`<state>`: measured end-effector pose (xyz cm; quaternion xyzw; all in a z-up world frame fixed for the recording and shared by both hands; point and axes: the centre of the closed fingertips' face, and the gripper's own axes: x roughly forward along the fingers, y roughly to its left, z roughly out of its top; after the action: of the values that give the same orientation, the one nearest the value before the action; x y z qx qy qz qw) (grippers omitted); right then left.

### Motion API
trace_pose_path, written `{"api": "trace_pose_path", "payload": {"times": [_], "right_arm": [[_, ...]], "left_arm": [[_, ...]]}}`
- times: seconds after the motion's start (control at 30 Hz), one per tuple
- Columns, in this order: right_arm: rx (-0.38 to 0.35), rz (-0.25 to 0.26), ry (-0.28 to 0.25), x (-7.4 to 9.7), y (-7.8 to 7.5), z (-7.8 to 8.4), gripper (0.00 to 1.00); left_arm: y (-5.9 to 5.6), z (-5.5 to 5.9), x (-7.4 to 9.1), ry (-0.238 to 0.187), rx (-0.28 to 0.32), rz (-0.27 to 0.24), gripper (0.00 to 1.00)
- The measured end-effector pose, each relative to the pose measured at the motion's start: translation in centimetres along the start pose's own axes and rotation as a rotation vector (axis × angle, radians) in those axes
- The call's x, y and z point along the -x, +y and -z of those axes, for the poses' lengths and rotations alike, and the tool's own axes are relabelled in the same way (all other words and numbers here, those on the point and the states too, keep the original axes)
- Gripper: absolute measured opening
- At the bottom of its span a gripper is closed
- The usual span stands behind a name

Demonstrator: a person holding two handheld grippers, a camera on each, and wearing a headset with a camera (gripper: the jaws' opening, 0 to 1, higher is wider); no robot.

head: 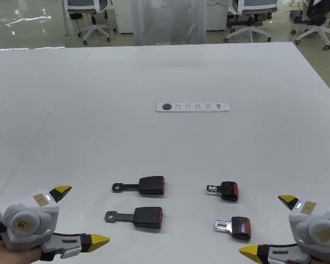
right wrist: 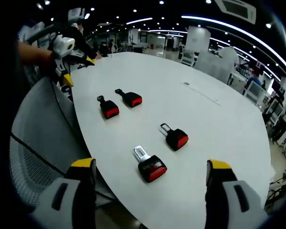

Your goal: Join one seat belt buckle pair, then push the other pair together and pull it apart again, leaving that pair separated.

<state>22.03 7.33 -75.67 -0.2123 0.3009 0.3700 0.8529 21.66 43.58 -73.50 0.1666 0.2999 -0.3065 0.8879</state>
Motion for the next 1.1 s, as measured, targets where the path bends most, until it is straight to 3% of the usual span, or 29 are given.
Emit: {"api": "trace_pose_path", "payload": {"times": [0.23, 0.4, 0.67, 0.93, 1.1], "right_arm": [[0.008, -0.01, 0.018, -0.7, 0.5, 0.3, 0.98], [0.009, -0.01, 0.013, -1.0, 0.7, 0.1, 0.98], [0.038, -0.001, 0.024, -1.1, 0.6, 0.3, 0.98], [0.033, -0.019, 0.023, -0.8, 0.9, 0.4, 0.96], [0.032, -0.004, 0.021, -0.6, 0.7, 0.5, 0.97]], "left_arm": [[0.0, 0.4, -0.1, 0.018, 0.003, 0.0, 1.0], [0.1, 0.4, 0.0, 0.008, 0.04, -0.001, 1.0], [-0.2, 0.7, 0.0, 0.034, -0.02, 0.008, 1.0], [0.1, 0.5, 0.0, 0.025, -0.005, -0.003, 1.0], [0.2, 0.7, 0.1, 0.029, 0.004, -0.013, 1.0]]}}
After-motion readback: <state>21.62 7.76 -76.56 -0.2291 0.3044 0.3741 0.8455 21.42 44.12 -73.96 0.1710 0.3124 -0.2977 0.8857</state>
